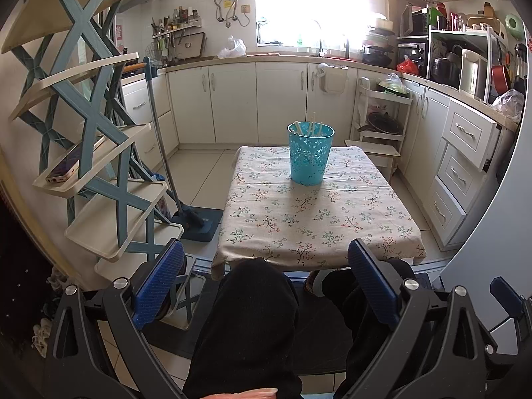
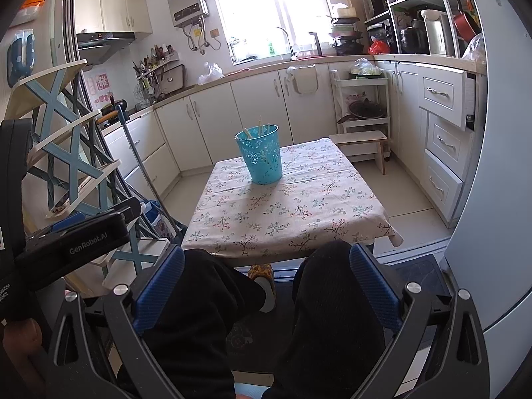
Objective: Organize utensils
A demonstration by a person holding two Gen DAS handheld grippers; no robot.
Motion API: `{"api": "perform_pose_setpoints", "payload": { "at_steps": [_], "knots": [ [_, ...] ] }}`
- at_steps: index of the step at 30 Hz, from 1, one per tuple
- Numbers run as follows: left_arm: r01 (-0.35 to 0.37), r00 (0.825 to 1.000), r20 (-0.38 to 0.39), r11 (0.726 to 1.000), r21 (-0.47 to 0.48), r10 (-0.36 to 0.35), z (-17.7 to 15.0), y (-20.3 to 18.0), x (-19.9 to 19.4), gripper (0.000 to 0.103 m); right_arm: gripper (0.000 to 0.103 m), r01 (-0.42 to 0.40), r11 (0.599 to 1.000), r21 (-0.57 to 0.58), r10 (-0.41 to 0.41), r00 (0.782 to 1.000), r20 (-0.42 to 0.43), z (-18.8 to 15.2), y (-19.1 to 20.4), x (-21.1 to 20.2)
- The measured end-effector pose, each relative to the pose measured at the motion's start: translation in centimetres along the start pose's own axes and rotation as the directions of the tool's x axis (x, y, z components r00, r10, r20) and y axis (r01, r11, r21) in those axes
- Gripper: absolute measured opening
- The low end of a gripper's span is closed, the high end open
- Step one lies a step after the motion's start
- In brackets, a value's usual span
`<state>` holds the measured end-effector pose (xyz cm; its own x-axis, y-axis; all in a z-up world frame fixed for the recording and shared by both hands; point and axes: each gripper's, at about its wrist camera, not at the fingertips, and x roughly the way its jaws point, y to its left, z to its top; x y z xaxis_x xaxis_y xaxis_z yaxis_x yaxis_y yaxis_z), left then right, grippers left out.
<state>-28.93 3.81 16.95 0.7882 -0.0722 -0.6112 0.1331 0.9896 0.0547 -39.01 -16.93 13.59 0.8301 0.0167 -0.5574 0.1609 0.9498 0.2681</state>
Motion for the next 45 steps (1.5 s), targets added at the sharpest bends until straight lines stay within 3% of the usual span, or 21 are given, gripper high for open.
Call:
{"api": "perform_pose_setpoints", "payload": {
  "at_steps": [37, 40, 45],
  "knots": [
    [0.019, 1.000, -0.018, 1.000, -0.009, -0.020, -0.3, 0.5, 0.6, 0.095, 0.096, 0.000, 1.000, -0.005, -0.001, 1.000, -0.016, -1.0, 0.4, 0.1],
    [0.053, 0.998, 0.019, 0.999, -0.013, -0.053, -0.7, 0.9, 0.4, 0.095, 0.096, 0.000, 1.000, -0.004, 0.000, 1.000, -0.019, -0.8, 0.5, 0.4],
    [0.019, 0.999, 0.049, 1.000, -0.007, -0.018, -0.5, 0.9, -0.1, 0.095, 0.096, 0.000, 1.000, -0.002, 0.000, 1.000, -0.023, -0.9, 0.4, 0.3]
  ]
}}
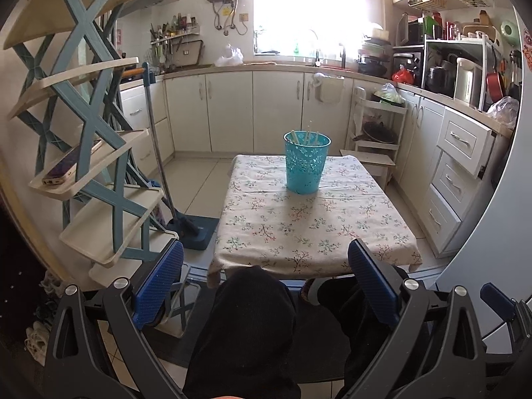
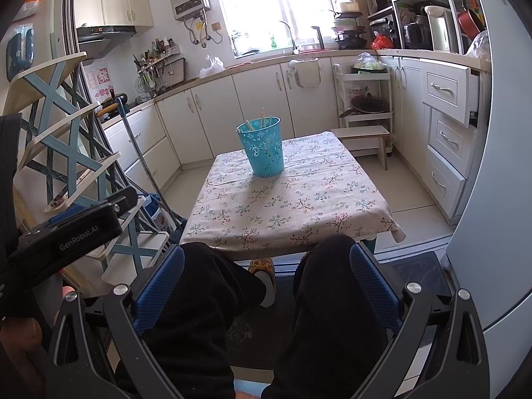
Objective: Organize utensils
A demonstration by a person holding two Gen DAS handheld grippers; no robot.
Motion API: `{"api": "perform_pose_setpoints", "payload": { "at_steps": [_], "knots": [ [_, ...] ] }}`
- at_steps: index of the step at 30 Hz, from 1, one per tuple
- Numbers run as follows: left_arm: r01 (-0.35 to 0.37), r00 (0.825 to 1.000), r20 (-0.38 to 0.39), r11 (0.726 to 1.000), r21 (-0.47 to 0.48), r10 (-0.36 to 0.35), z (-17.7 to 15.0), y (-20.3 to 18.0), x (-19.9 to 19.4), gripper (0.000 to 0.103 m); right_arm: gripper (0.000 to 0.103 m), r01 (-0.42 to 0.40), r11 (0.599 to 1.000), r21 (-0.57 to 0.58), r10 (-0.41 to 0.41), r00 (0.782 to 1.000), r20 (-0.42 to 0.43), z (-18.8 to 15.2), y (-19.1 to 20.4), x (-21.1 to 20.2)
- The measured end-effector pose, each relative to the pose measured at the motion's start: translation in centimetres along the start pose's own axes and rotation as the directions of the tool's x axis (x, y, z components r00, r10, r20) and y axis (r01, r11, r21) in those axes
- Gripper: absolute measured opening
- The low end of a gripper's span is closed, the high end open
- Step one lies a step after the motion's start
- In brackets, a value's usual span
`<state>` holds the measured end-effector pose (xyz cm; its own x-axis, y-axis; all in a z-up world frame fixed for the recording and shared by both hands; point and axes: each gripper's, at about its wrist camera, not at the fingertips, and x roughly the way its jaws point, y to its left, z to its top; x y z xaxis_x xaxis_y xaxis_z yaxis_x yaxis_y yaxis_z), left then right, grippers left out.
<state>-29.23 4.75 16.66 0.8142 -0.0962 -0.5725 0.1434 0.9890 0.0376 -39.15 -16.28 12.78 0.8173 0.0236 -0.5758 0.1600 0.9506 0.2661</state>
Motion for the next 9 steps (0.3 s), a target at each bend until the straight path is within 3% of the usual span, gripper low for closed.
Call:
{"api": "perform_pose_setpoints", "payload": {
  "at_steps": [9],
  "knots": [
    [-0.017, 1.000, -0.020, 1.000, -0.002, 0.017, 0.00, -0.16, 0.24, 0.095, 0.095, 0.000, 1.000, 0.000, 0.000, 1.000, -0.003, 0.07, -0.11, 0.04]
  ]
}}
